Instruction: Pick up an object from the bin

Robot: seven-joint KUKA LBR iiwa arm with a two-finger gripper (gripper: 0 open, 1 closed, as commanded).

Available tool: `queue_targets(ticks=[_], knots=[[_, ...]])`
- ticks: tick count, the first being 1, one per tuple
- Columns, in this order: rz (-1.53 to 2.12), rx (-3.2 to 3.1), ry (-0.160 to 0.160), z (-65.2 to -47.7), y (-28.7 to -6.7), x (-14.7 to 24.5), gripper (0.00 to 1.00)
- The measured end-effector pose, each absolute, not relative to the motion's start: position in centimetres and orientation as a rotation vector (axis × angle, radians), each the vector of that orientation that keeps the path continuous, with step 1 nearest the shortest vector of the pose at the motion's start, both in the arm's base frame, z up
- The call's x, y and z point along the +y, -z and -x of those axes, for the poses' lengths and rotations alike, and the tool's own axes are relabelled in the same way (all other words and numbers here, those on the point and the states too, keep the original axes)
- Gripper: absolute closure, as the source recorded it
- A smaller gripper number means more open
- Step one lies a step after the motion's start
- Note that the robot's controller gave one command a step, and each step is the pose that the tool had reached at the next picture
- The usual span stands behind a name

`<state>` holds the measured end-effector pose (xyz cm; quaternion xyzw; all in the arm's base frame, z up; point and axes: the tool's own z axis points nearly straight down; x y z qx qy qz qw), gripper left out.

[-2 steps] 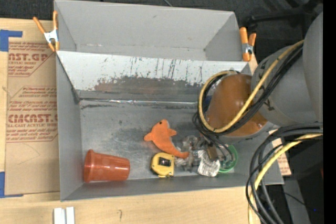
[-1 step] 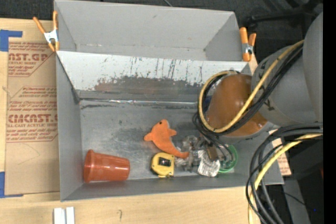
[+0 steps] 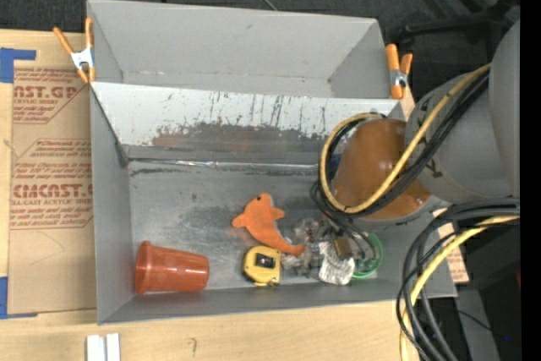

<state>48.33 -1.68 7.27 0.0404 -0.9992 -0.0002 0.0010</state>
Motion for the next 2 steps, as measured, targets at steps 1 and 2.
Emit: queue_targets(ticks=[1, 2], knots=[[-0.611, -3.083, 0.001, -48.75, -18.3, -5.77, 1.0], [-0.611, -3.083, 0.002, -48.75, -18.3, -5.76, 1.0]])
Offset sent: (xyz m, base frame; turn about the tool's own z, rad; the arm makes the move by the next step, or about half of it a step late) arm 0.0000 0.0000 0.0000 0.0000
